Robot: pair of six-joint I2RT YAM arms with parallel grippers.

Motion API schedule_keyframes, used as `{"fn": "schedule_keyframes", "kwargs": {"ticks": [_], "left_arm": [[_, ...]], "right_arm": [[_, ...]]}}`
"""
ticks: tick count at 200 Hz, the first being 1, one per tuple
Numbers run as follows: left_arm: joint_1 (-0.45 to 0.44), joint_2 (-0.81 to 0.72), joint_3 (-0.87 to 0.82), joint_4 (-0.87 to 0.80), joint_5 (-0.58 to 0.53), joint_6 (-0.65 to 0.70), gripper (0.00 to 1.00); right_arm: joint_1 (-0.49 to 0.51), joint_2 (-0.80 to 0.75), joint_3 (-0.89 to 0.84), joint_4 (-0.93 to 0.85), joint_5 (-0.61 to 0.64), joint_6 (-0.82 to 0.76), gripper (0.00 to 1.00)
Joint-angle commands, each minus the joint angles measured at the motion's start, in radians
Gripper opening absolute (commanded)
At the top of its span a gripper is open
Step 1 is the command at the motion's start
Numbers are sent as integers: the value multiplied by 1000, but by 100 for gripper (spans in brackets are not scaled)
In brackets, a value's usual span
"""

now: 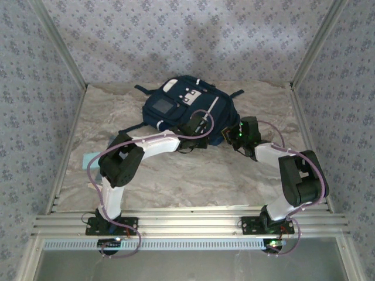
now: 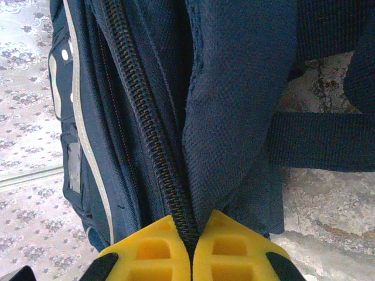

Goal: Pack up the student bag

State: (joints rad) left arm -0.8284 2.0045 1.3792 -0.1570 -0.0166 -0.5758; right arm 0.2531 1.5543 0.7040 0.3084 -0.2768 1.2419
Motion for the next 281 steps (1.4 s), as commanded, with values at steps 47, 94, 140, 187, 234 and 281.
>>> {"fn": "schedule_keyframes", "kwargs": {"ticks": [47,94,140,187,234,281], "left_arm": [[88,-129,-131,-69,-77,48,0],[145,-158,-195,-101,-114,69,0],[217,-222,-240,-154,-179,103,0],[286,-269,-282,-159,-191,98,0],[286,-309,-250,-182,-76,56,50],[288,-420,-258,-211,-66,16,65]], "right_arm": [[-68,-44,-27,47,-12,-36,0],[-100,-80,-30,4,-16,-61,0],[-131,-120,-43,-44,-6,-90,0],[-144,-137,-50,-59,-12,-99,0],[-129,-141,8,-130,-62,-174,15],[-96,-199,84,-294,-14,-329,69]]}}
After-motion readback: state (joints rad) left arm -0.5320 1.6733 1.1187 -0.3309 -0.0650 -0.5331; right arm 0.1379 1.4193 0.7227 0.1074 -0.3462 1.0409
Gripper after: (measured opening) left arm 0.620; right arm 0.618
